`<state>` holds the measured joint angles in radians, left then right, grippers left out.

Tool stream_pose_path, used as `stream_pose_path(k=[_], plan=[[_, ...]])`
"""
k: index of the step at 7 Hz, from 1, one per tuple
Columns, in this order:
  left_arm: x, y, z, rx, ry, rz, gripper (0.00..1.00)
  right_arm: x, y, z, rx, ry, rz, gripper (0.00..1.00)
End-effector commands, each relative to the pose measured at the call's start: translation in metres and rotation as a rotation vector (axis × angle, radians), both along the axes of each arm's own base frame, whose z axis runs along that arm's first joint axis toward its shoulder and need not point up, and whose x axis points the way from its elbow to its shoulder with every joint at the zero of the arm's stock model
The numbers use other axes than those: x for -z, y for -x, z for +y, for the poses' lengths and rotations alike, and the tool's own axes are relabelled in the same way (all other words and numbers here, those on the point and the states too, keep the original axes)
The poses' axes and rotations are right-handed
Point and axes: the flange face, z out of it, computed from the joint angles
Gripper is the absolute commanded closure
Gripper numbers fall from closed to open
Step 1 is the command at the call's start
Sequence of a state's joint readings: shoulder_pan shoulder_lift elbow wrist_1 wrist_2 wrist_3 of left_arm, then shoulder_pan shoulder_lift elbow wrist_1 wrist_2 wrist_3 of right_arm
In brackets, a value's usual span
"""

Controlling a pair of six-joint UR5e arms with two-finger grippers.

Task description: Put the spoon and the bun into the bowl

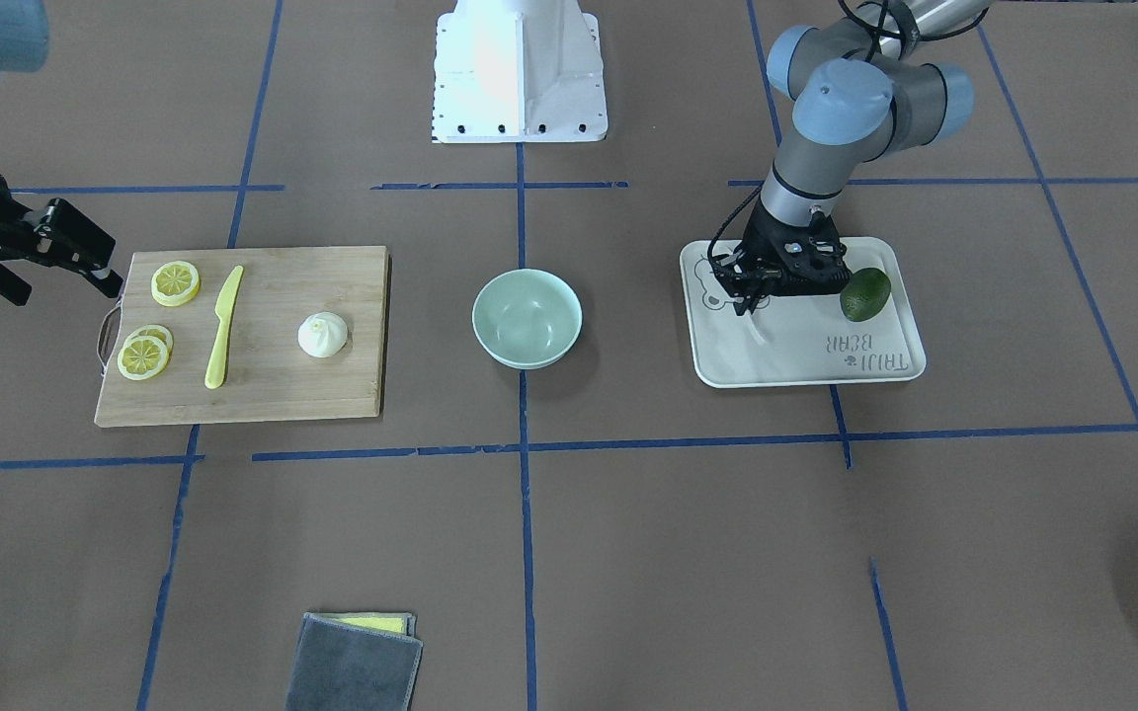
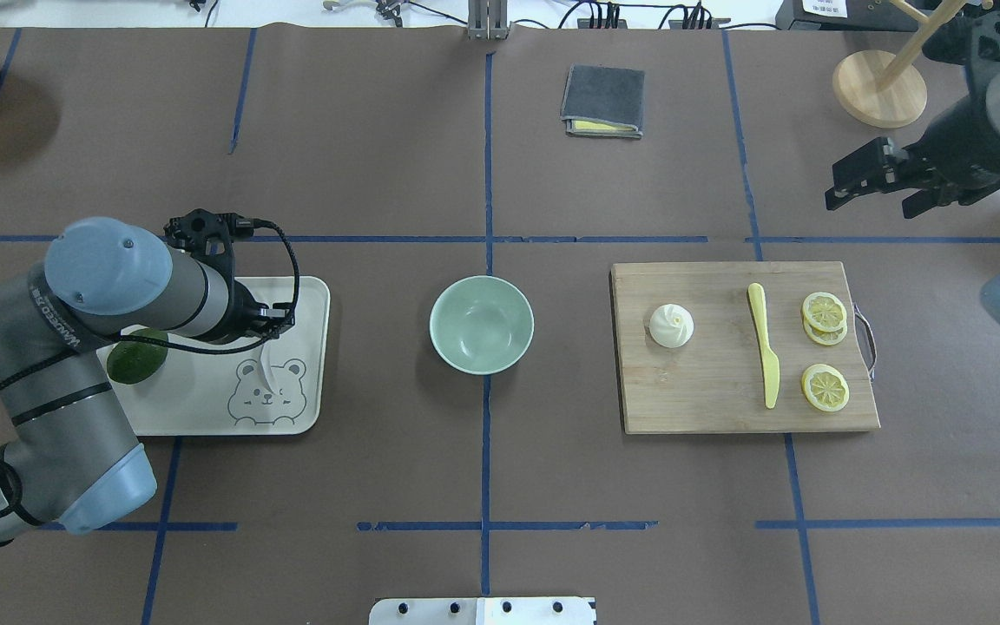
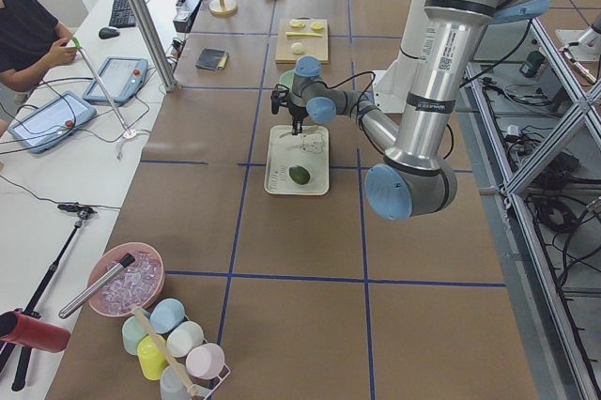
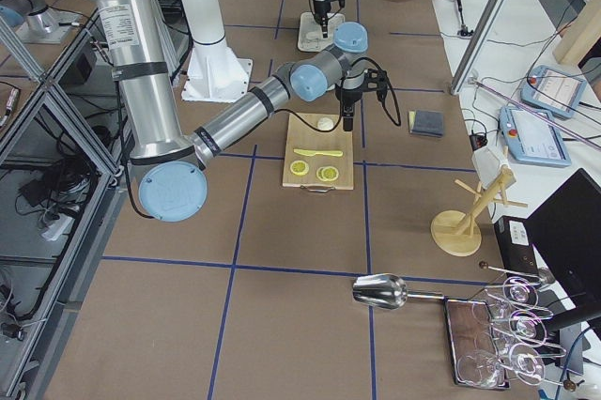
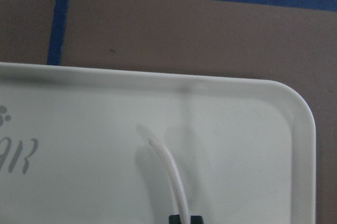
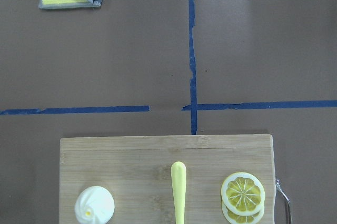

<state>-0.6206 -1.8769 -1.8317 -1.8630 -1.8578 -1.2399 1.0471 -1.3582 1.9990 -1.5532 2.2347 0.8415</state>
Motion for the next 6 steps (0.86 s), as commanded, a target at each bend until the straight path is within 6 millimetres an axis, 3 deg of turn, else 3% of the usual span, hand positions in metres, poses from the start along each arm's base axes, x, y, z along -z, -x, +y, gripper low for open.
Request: stream_pose_path(k=[1,2,3,5,6], plan=[[0.071,0.016,-0.023,0.025,0.001,0.109,1.00,0.001,0.077,0.018,-0.033,-0.020,0.026,0.00],[0.099,0.003,-0.029,0.090,0.068,0.180,1.00,-0.002,0.118,0.032,-0.051,-0.022,0.003,0.00],[0.127,-0.010,-0.039,0.123,0.097,0.226,1.00,0.002,0.144,0.034,-0.061,-0.042,0.017,0.00],[0.125,-0.027,-0.051,0.173,0.135,0.353,1.00,-0.010,0.182,0.042,-0.033,-0.028,0.050,0.00],[0.123,-0.032,-0.055,0.180,0.137,0.382,1.00,-0.004,0.205,0.044,-0.027,-0.042,0.060,0.00]])
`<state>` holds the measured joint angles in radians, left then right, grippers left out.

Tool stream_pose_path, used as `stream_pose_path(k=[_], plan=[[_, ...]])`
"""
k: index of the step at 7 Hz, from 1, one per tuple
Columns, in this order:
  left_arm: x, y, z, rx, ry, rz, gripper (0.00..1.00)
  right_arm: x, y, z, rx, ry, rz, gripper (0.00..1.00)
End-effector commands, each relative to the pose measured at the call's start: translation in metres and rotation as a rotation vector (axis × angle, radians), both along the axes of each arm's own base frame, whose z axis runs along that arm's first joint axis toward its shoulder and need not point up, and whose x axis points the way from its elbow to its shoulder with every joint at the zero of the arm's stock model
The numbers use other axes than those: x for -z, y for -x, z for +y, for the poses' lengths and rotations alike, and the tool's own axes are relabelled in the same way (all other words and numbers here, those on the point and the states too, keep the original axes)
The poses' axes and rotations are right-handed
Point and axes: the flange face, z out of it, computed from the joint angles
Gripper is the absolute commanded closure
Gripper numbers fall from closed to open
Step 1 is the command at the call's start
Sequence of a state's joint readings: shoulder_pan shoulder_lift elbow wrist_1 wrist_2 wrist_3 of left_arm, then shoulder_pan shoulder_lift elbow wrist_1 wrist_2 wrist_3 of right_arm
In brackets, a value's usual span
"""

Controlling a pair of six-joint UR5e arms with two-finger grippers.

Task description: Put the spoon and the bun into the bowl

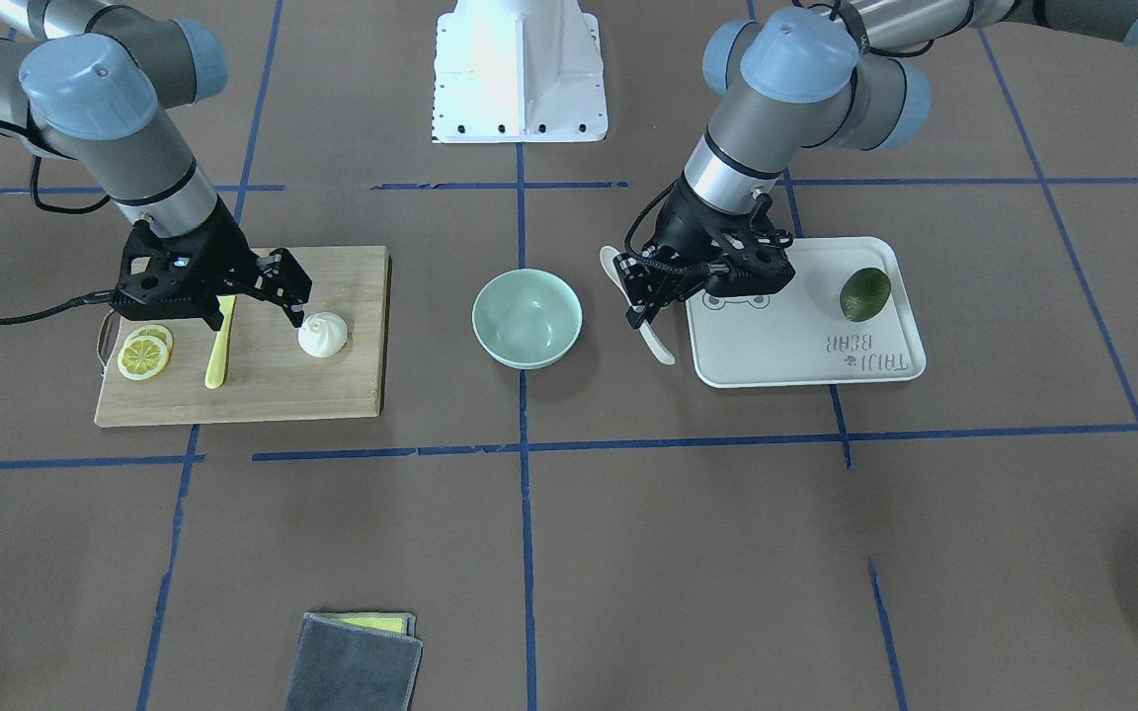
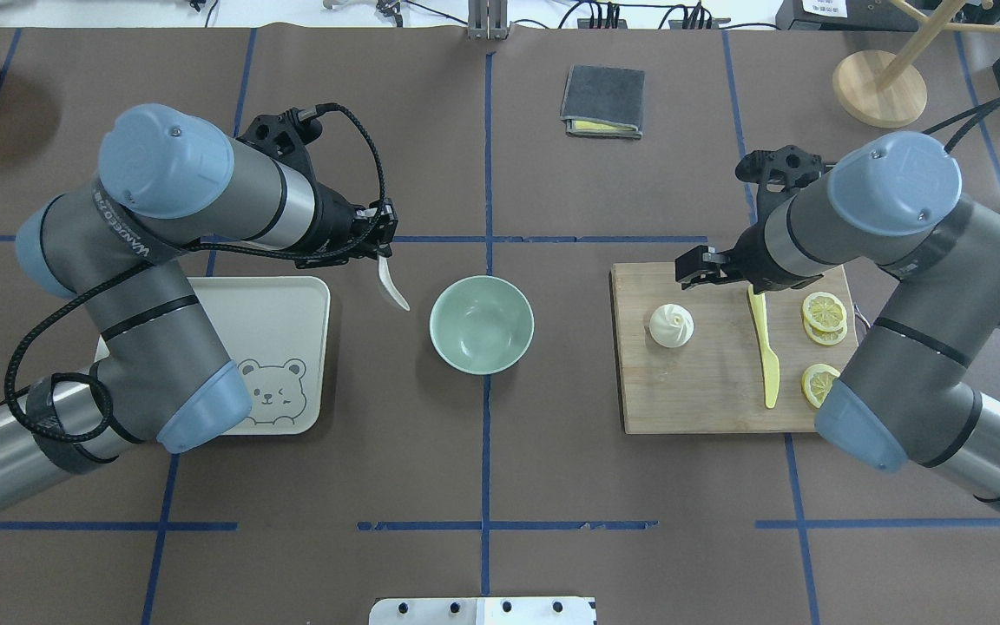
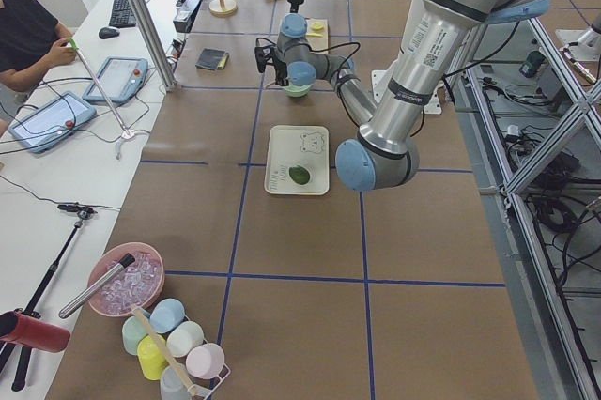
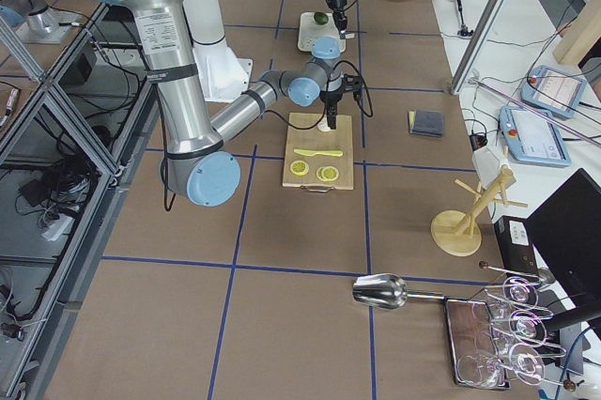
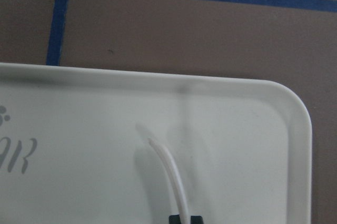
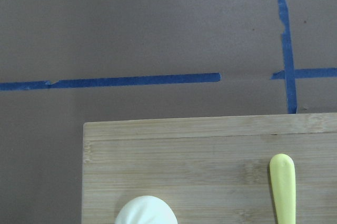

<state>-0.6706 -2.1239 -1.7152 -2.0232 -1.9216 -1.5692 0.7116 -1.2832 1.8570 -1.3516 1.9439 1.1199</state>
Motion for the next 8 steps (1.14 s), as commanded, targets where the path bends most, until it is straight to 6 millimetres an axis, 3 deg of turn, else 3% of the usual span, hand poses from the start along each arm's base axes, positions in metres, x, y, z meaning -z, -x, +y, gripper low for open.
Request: stream_pose_path(k=[1,4,7,8], plan=[[0.004,-0.009,-0.007,0.017,0.007,0.062,1.00,-0.001,0.044,0.004,0.023,-0.005,0.028,0.00],[0.015,-0.019,-0.007,0.022,0.031,0.083,1.00,-0.027,0.070,0.009,0.054,0.026,0.073,0.00],[0.018,-0.028,-0.014,0.022,0.035,0.078,1.00,-0.018,0.073,0.011,0.063,0.020,0.058,0.02],[0.017,-0.028,-0.014,0.024,0.036,0.076,1.00,-0.011,0.077,0.009,0.063,0.017,0.055,0.13]])
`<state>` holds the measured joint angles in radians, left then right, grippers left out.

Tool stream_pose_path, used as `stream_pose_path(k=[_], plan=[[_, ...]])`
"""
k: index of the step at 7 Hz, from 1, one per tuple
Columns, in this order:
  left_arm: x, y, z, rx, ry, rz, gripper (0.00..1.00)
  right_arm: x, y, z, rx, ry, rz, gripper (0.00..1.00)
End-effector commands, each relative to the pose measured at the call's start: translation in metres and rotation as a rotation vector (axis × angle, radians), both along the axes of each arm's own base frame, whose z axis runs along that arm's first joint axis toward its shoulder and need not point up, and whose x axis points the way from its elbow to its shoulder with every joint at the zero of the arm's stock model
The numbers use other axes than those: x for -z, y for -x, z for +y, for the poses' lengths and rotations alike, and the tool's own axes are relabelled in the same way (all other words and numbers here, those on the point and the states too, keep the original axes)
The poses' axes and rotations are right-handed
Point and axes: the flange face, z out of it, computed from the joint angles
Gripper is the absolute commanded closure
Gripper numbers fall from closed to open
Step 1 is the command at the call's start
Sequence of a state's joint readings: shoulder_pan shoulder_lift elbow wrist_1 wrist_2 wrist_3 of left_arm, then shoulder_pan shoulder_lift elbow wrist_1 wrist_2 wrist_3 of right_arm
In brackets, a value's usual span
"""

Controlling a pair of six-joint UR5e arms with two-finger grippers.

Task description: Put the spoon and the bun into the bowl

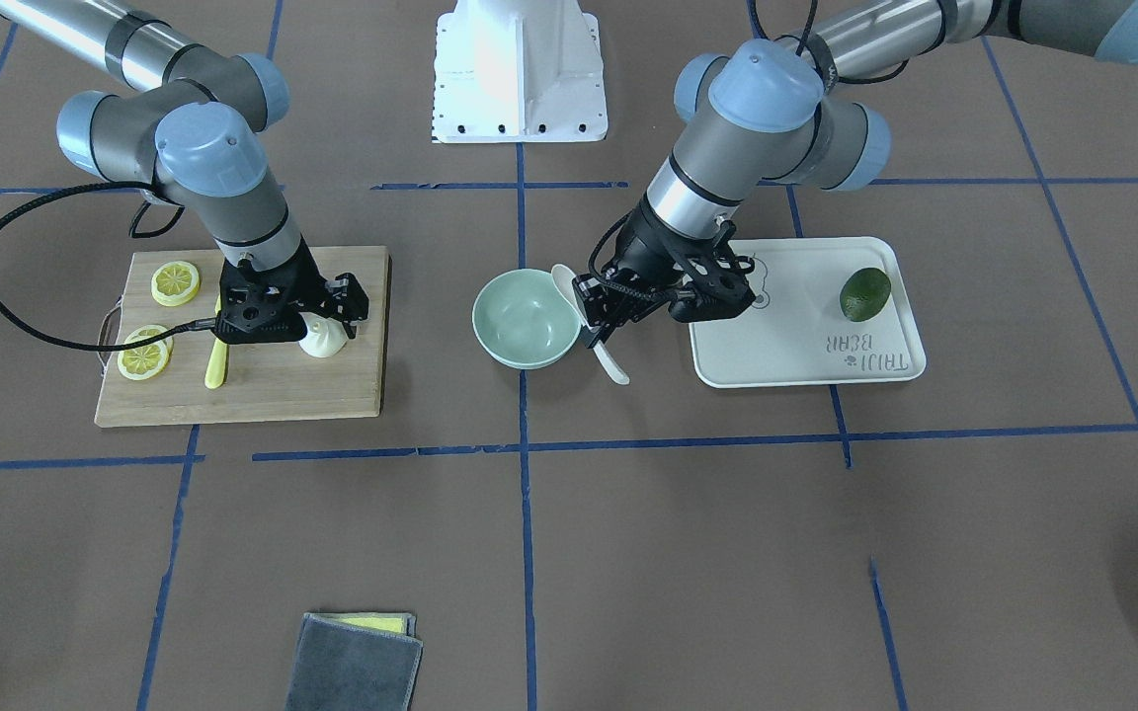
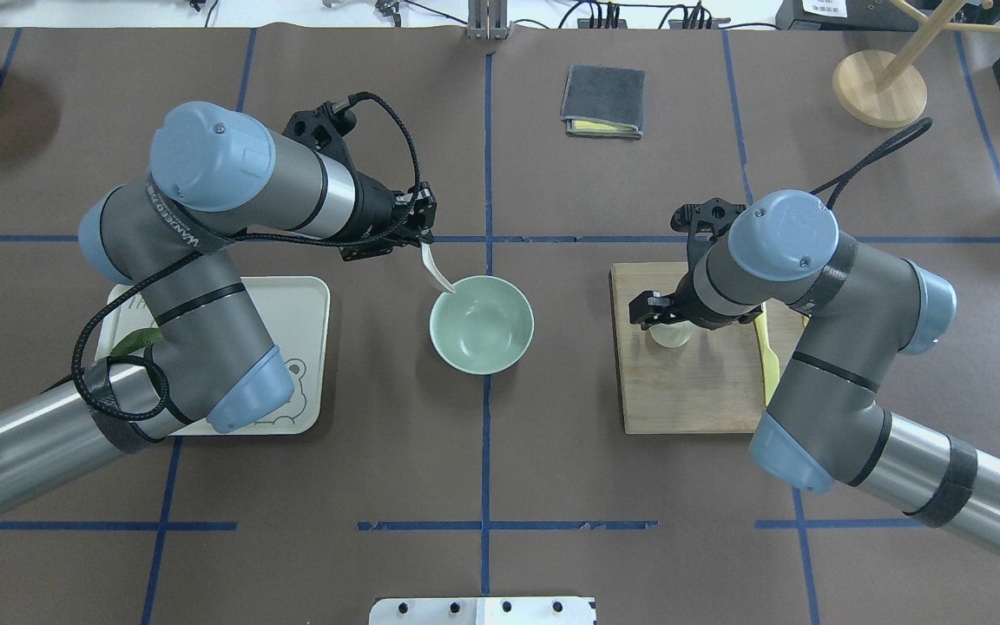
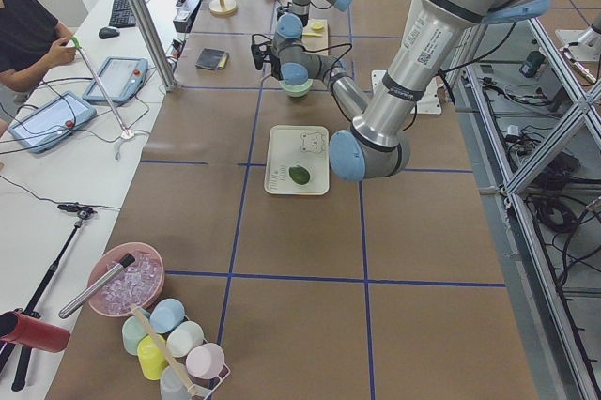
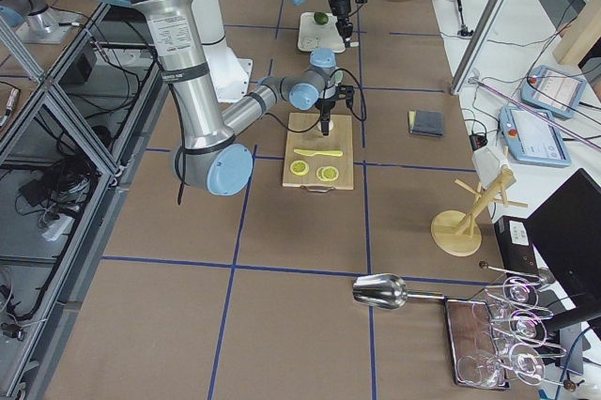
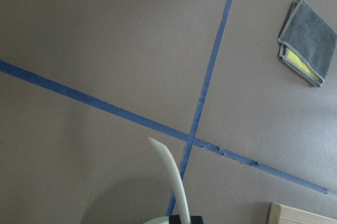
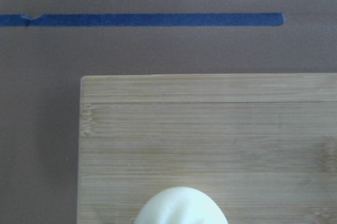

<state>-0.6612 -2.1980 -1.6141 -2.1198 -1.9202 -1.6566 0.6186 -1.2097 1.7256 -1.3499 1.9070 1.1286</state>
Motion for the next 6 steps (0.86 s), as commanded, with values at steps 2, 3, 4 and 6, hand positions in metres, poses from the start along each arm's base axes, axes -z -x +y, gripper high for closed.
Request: stream_pose_path(k=[2,3,4,6], plan=[[0.000,-0.004,0.002,-0.004,0.003,-0.001,1.00,0.008,0.005,0.001,0.005,-0.004,-0.006,0.75],[0.001,-0.004,0.000,0.023,-0.002,-0.001,1.00,0.009,0.004,0.001,0.007,-0.006,-0.009,1.00],[-0.004,-0.019,0.002,0.066,0.022,0.022,1.00,0.012,0.002,0.001,0.005,-0.009,-0.012,1.00],[-0.015,-0.063,0.019,0.157,0.059,0.096,1.00,0.026,-0.009,-0.001,-0.004,-0.023,-0.040,1.00]])
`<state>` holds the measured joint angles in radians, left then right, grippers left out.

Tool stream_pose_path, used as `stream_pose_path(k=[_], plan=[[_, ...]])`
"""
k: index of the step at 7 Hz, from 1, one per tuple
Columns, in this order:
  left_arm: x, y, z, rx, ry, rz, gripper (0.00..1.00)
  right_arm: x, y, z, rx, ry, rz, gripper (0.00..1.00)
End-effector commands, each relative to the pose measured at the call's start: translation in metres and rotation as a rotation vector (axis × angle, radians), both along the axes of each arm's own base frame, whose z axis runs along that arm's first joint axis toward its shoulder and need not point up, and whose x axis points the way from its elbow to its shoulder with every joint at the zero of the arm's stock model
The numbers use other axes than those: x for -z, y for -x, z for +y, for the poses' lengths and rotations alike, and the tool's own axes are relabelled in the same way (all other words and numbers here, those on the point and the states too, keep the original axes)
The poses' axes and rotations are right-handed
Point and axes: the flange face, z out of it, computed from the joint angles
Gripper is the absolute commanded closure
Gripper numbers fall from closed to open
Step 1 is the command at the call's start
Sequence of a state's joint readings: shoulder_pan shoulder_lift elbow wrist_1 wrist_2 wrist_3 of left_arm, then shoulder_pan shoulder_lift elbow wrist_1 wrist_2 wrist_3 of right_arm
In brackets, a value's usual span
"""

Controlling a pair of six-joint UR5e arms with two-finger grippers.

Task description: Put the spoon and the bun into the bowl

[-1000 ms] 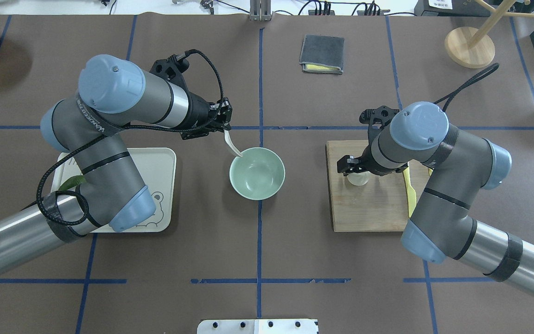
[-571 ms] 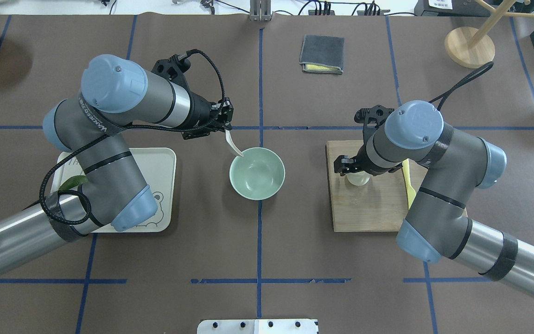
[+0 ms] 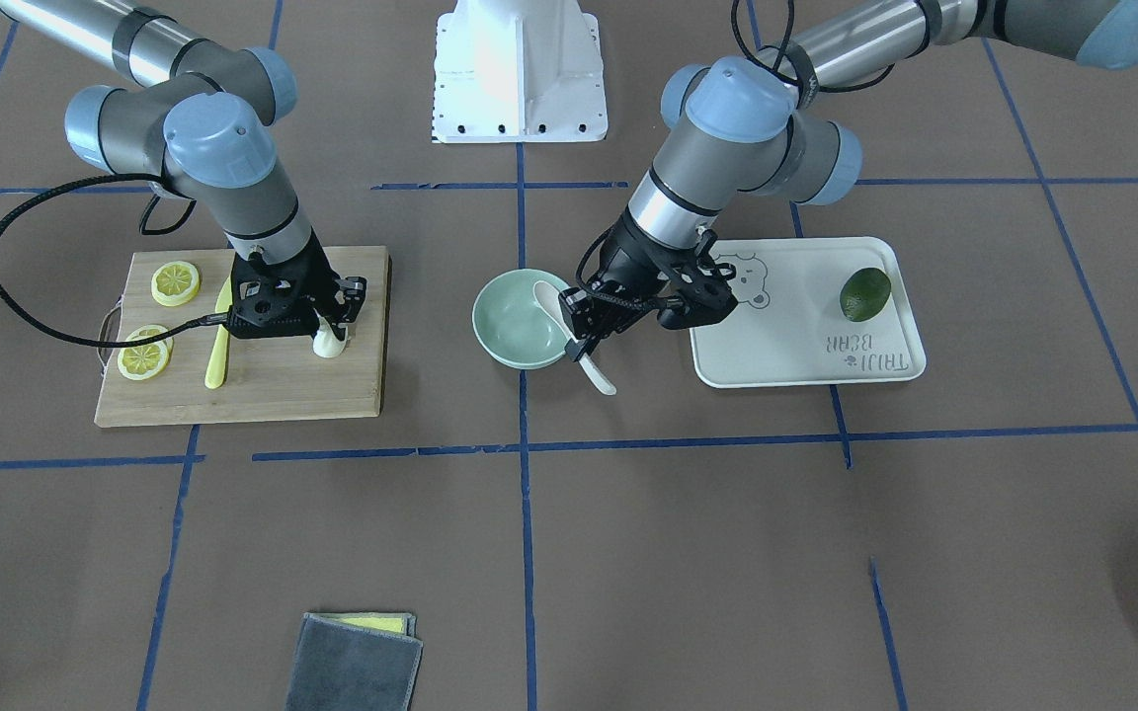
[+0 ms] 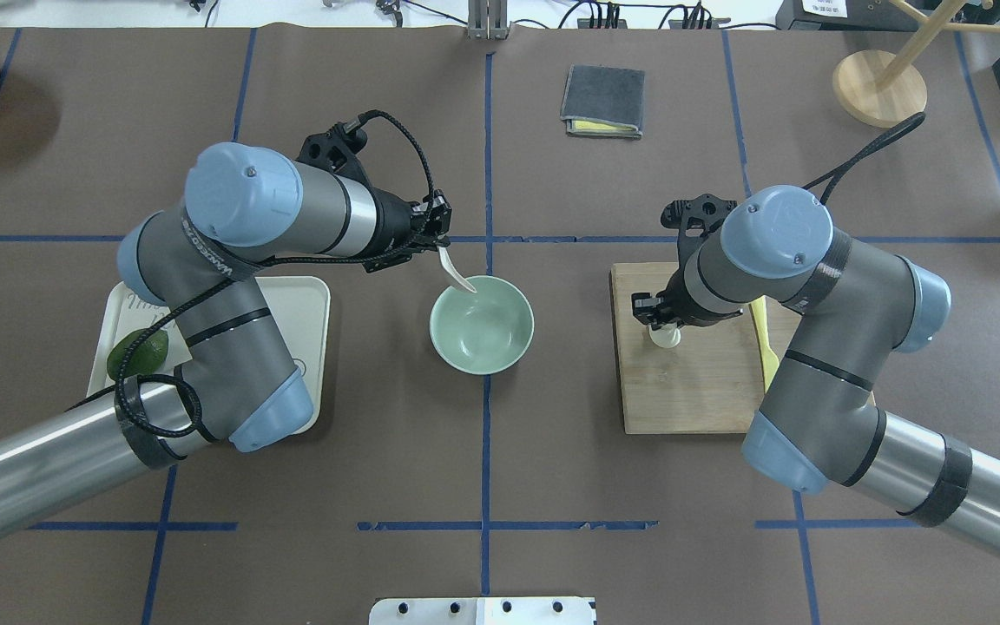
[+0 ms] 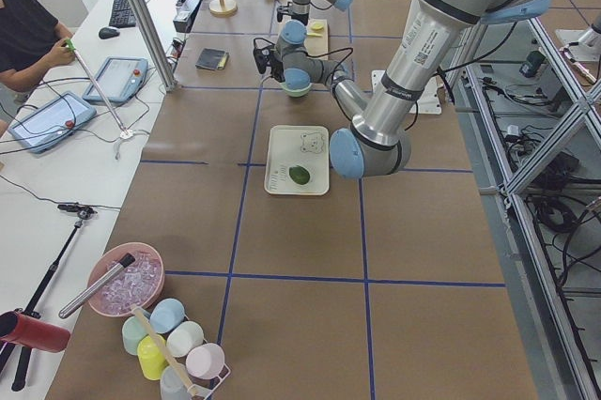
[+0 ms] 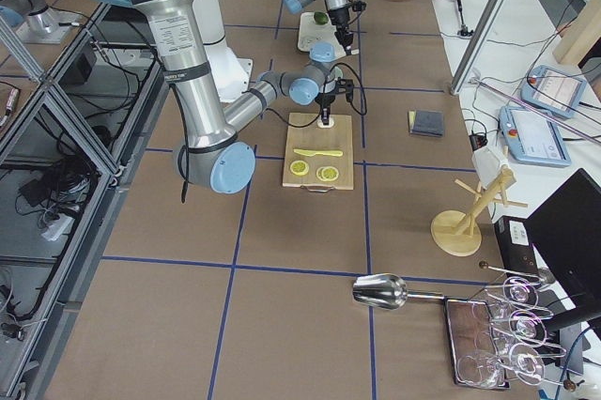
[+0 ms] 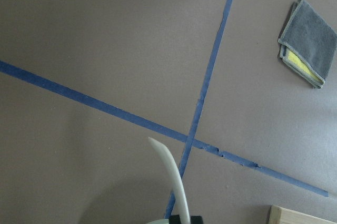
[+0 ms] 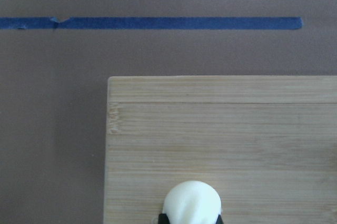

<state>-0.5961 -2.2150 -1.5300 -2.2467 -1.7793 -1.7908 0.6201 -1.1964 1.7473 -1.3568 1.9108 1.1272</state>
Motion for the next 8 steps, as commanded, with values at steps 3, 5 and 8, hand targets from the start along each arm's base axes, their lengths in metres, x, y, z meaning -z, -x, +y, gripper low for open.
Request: stream_pose_path(k=[3,5,8], plan=[[-0.003,-0.026,0.017,0.038,-0.010,0.029,1.00,0.017,-0.024,-0.015,-0.026,-0.009,-0.035,1.00],[-0.002,-0.032,0.028,0.018,-0.010,0.031,1.00,0.025,-0.026,-0.020,-0.031,-0.013,-0.047,1.00],[0.010,-0.024,0.037,0.000,-0.044,0.040,0.00,0.034,-0.026,-0.022,-0.035,-0.019,-0.060,1.00]])
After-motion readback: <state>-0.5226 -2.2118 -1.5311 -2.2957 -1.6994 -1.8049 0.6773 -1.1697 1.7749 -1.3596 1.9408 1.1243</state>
